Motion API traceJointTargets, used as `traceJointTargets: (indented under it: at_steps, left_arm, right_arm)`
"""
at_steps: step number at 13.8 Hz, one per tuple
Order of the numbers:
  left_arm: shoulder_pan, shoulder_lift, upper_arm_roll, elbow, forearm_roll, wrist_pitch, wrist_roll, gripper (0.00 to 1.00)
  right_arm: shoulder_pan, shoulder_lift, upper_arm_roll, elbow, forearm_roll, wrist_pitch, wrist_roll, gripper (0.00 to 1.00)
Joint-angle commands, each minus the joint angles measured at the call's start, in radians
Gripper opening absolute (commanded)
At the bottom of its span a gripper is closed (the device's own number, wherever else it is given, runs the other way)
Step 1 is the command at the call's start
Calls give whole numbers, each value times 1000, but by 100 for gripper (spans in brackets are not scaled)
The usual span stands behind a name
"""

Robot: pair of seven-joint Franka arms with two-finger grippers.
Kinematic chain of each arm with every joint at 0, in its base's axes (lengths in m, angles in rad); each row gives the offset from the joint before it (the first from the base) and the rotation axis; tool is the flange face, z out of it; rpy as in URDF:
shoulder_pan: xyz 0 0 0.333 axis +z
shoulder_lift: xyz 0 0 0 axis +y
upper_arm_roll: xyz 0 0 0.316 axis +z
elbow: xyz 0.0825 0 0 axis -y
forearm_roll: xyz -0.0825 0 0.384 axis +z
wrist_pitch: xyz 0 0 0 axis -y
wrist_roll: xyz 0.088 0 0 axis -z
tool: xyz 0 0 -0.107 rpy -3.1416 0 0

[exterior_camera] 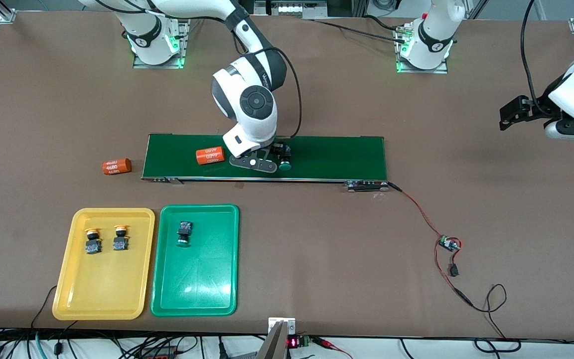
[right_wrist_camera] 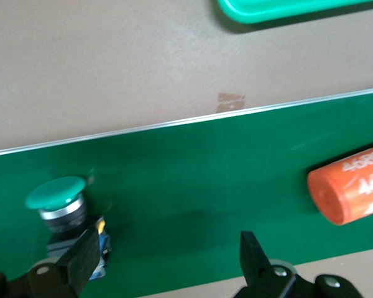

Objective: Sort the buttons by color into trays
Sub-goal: 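Grasp the green-capped button on the belt with the right gripper, then carry the button into the green tray and open the right gripper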

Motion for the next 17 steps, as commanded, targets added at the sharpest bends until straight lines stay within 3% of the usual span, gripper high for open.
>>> traceJointTargets:
  at_steps: [1, 17]
  left_arm:
    - [-4, -8, -3, 9, 17, -18, -9, 100]
    - [-10, -6, -5, 13, 17, -18, -9, 100]
  right_arm:
    - [22, -18, -5, -14, 37, 7, 0, 100]
    - [20, 60, -5, -13, 72, 72, -46, 100]
